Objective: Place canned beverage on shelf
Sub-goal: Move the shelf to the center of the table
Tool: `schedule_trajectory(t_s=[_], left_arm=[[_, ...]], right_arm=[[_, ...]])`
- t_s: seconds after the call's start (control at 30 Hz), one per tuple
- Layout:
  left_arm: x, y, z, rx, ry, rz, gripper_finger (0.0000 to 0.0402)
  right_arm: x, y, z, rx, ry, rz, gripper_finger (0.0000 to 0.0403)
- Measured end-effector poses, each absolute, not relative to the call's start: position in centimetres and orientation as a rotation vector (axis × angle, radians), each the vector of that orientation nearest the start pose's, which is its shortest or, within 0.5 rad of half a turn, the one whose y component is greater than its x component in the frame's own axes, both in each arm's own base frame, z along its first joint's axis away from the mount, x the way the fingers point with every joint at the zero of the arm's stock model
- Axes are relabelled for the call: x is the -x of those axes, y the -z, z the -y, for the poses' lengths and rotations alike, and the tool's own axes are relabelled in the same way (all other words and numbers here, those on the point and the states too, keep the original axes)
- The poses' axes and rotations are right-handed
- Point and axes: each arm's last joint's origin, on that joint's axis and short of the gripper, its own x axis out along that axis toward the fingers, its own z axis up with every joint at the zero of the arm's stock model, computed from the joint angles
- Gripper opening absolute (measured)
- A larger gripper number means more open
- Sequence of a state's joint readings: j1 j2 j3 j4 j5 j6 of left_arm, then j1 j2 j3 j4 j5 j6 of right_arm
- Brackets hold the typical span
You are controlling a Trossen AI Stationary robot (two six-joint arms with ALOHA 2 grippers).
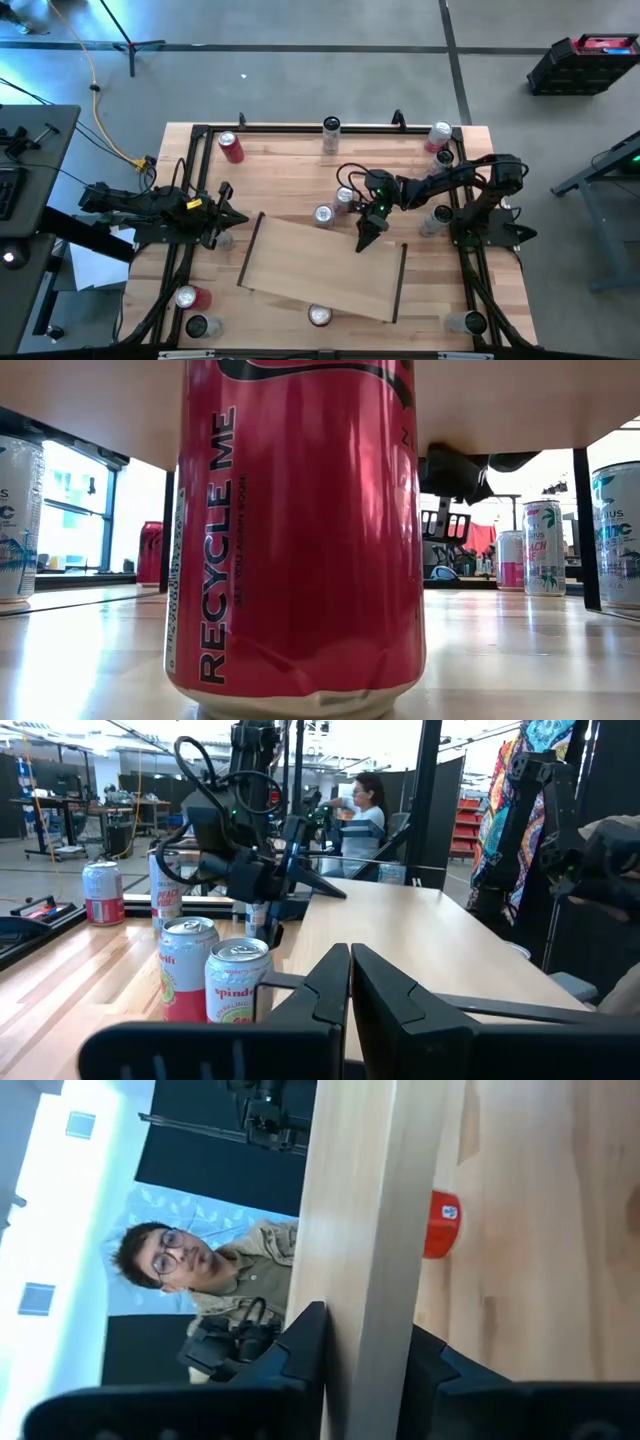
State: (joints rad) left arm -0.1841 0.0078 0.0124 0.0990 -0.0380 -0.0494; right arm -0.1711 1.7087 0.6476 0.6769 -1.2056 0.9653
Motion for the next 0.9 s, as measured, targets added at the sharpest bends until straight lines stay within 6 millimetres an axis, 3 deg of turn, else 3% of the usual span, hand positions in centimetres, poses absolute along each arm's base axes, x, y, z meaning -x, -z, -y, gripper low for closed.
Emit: schedule_trajectory(t_s=[0.43,0.7,0.9], left_arm=[[-9.5,-17.7,1.7,0.061,0.149,0.099,0.0005],[-9.5,-17.7,1.7,0.061,0.149,0.099,0.0005],[-9.5,-17.7,1.7,0.061,0.149,0.099,0.0005]], right_arm=[[-30.2,-15.2,2.5,-1.075,-0.779,-0.744,0.0134],[-30.3,-15.4,2.7,-1.064,-0.784,-0.72,0.0146],[-29.9,-16.5,4.0,-1.047,-0.727,-0.654,0.0147]])
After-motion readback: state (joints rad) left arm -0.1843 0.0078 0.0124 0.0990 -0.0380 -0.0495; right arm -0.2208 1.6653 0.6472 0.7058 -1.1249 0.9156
